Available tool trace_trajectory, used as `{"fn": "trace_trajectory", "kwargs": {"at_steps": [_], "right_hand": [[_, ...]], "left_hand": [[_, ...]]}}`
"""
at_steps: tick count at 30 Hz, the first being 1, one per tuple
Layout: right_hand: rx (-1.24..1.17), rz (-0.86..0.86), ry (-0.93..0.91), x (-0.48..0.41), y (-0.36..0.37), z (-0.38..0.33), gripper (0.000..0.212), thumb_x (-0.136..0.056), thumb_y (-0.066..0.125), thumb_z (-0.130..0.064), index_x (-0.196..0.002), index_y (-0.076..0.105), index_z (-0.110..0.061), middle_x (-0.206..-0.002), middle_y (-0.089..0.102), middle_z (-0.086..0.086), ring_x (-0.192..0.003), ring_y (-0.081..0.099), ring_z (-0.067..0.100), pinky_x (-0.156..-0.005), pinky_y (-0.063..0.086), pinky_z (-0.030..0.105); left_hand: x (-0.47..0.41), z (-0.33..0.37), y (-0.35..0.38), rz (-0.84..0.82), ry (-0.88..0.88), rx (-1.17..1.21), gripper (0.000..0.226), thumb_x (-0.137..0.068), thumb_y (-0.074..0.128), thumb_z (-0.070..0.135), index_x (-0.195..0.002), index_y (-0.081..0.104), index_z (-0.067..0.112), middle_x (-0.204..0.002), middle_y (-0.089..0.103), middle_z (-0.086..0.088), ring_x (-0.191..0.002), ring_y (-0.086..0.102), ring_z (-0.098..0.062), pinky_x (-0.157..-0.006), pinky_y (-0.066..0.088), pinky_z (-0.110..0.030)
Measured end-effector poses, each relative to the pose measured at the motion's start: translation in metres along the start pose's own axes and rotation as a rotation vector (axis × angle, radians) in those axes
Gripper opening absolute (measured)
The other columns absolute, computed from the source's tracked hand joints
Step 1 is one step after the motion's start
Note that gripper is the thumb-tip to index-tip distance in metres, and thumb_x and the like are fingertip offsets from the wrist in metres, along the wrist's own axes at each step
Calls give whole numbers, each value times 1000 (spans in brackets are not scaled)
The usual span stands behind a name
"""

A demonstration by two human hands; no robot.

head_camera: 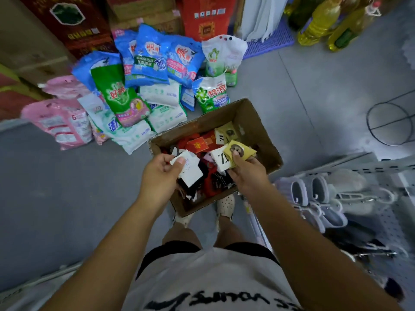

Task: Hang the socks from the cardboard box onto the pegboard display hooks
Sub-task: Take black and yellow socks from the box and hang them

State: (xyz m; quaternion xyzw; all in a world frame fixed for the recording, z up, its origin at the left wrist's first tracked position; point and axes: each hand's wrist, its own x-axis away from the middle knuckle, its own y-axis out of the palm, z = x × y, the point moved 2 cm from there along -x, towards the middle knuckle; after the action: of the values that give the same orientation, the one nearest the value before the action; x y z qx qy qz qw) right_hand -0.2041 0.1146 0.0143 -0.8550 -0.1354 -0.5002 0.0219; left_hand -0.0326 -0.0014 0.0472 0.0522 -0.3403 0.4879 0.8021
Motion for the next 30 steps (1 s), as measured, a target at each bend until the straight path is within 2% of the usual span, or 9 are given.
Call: {"fn": "trace_trajectory", "kwargs": {"at_steps": [2,4,8,17,21,23,25,28,30], "right_hand": [[-29,5,15,3,2,12,30,-94,68,-12,-123,59,-9,-125,69,15,-108,70,28,-88,60,43],[-58,-2,22,12,3,23,21,-93,69,-11,-111,60,-13,-124,69,14,-107,71,26,-90,59,42],[-192,-69,-50,40,7,41,23,-93,67,-5,-113,58,-11,-124,69,13,-110,69,27,-97,56,48],[-454,33,-242,118,-14,73,39,-97,64,-12,-133,54,-2,-125,68,17,-111,70,29,-99,55,46],[-504,134,-302,148,-57,87,28,-99,63,-25,-113,64,-1,-103,75,12,-95,73,22,-87,60,37],[-402,320,-386,165,-85,94,28,-97,64,-36,-105,63,-9,-97,73,0,-93,70,14,-83,59,33],[-201,493,-518,186,-115,101,40,-93,65,-50,-117,59,-19,-115,66,-5,-109,63,11,-88,52,28],[71,405,-770,226,-152,106,45,-85,66,-61,-125,61,-39,-129,61,-11,-116,59,3,-88,49,17],[256,342,-841,252,-178,115,43,-85,73,-52,-125,65,-36,-133,61,-10,-125,55,8,-102,48,28]], "left_hand": [[-3,-3,-9,-36,8,-26,11,-97,68,31,-94,65,21,-96,72,-26,-82,68,-30,-74,53,-45],[-2,-4,-16,-81,4,-13,10,-97,69,31,-98,67,21,-90,75,-16,-84,71,-22,-76,55,-44],[8,1,-25,-179,-3,43,32,-90,77,30,-116,68,13,-92,78,-2,-90,75,-20,-82,61,-46],[47,35,-21,-413,264,-29,14,-82,84,11,-91,75,16,-84,80,-2,-75,77,-17,-60,60,-28],[72,47,-13,-529,351,-106,13,-82,84,12,-90,76,19,-88,80,-2,-84,78,-22,-70,62,-34],[89,52,-5,-609,400,-147,12,-82,83,12,-89,77,20,-86,80,-1,-81,78,-18,-65,61,-28],[110,55,5,-717,452,-208,13,-82,83,10,-88,78,20,-84,80,0,-78,78,-16,-61,59,-23],[149,54,26,-908,502,-327,17,-81,83,7,-96,77,13,-85,80,-1,-78,78,-15,-60,57,-19],[183,48,44,-1032,539,-397,22,-79,84,5,-100,76,7,-86,80,-2,-77,77,-13,-62,57,-19]]}}
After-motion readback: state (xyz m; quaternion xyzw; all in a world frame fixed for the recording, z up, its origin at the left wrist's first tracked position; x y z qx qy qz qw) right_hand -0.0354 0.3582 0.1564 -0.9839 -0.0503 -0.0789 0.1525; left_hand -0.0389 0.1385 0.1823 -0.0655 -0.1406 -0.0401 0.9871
